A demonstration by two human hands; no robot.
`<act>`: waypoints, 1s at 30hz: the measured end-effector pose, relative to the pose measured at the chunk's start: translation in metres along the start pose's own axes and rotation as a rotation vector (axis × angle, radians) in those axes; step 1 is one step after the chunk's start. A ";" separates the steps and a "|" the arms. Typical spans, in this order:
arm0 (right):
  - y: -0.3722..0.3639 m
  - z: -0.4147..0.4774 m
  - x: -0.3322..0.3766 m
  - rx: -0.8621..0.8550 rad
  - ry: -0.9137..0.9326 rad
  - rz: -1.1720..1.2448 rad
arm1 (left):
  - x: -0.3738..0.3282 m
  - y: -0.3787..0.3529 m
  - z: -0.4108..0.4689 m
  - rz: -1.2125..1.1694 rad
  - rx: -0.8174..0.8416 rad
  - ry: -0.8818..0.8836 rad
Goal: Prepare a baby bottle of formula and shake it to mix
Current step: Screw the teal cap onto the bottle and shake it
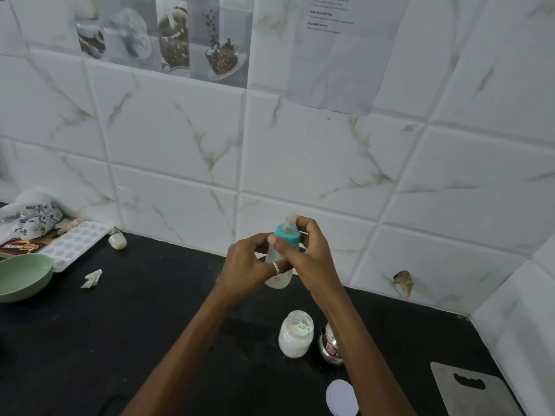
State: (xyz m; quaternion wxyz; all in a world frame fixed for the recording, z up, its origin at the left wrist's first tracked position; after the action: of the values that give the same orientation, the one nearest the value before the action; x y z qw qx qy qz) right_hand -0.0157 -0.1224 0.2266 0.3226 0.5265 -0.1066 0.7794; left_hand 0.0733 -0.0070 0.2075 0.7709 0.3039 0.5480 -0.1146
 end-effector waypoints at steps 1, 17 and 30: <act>0.001 0.000 -0.001 0.036 -0.004 0.031 | 0.000 0.000 0.000 -0.004 0.002 0.001; 0.003 0.000 0.007 0.097 0.001 0.054 | -0.002 0.003 -0.001 -0.031 0.021 0.003; -0.001 -0.003 0.010 -0.096 -0.008 -0.055 | -0.004 -0.001 0.000 -0.030 -0.012 -0.009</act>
State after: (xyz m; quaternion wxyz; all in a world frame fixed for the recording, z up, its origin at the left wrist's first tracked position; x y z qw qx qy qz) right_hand -0.0192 -0.1160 0.2344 0.3681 0.5162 -0.1307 0.7622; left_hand 0.0710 -0.0088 0.2108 0.7732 0.2907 0.5498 -0.1242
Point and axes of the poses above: each hand's wrist, its own z-axis towards the middle knuckle, its own y-axis out of the back of the hand, x = y × z, the point moved 2 cm from there along z, towards the middle knuckle, and after that the axes turned 10 degrees about y, right-handed, at the moved point
